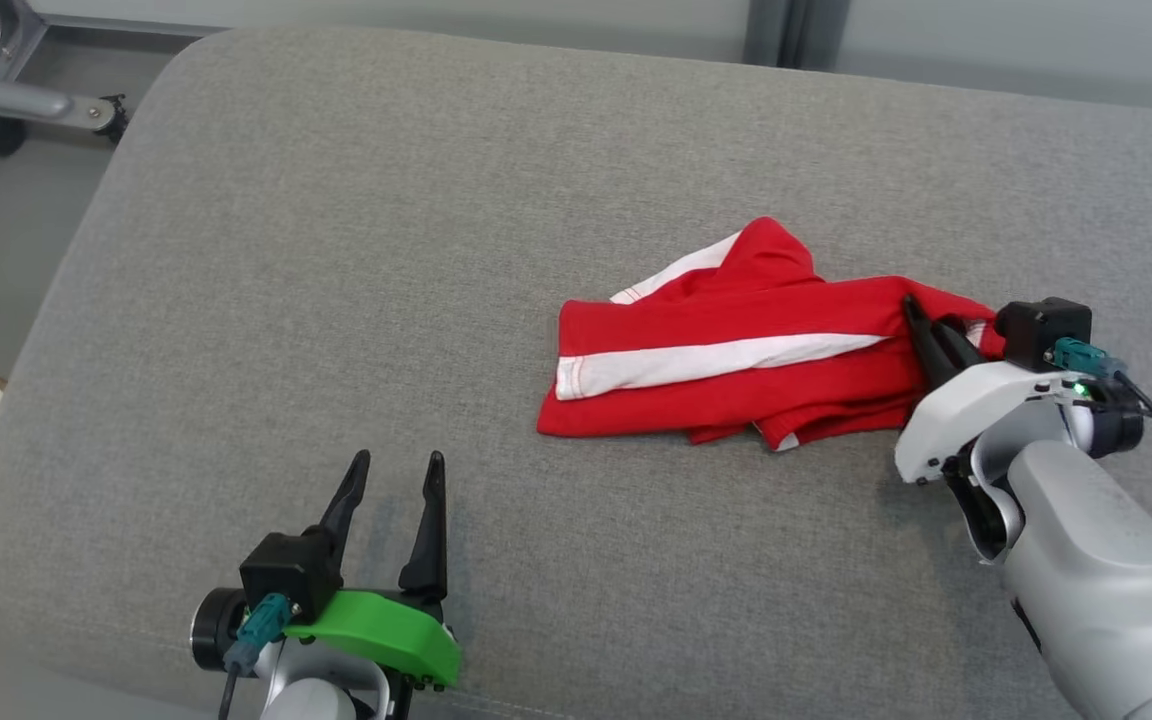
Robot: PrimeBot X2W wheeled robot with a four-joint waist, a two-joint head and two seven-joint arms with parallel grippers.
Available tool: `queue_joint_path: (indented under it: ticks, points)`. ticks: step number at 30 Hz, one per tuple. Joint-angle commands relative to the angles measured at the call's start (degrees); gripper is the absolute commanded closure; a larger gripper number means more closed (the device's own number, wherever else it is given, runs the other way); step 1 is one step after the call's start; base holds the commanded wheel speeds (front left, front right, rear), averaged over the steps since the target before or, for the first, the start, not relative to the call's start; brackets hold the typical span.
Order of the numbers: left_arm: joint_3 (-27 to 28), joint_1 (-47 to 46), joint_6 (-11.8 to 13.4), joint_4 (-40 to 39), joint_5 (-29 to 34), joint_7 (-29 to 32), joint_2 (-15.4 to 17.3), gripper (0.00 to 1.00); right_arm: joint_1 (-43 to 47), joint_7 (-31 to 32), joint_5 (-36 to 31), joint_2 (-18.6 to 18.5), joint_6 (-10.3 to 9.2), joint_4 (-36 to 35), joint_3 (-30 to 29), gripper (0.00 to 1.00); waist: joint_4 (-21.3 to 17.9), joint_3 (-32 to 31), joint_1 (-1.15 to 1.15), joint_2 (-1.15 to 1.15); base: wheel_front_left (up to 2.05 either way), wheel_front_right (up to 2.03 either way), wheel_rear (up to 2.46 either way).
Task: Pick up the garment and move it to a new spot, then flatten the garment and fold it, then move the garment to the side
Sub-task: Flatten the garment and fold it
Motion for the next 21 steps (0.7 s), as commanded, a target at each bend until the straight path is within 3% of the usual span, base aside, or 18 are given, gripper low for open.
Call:
queue_joint_path:
  ticks: [1,8,21]
  points:
    - [-0.74,-0.78,0.16,0.37,-0.56,0.03,0.13,0.0,-2.57,-0.02,0.07,-0.56,-0.03,4.73,-0.37,0.0,2.77,0.86,0.0,0.0,0.0,0.0,0.0]
    - [0.03,0.83,0.97,0.37,-0.65,0.03,0.11,0.0,-7.13,-0.14,-0.12,-2.05,-0.03,14.38,-0.35,0.0,2.98,0.47,0.0,0.0,0.0,0.0,0.0]
    - [0.61,0.81,0.13,0.44,-0.43,0.03,0.14,0.0,2.37,-0.13,2.53,-3.43,-0.04,3.48,-3.33,0.0,-4.37,-1.98,0.0,0.0,0.0,0.0,0.0]
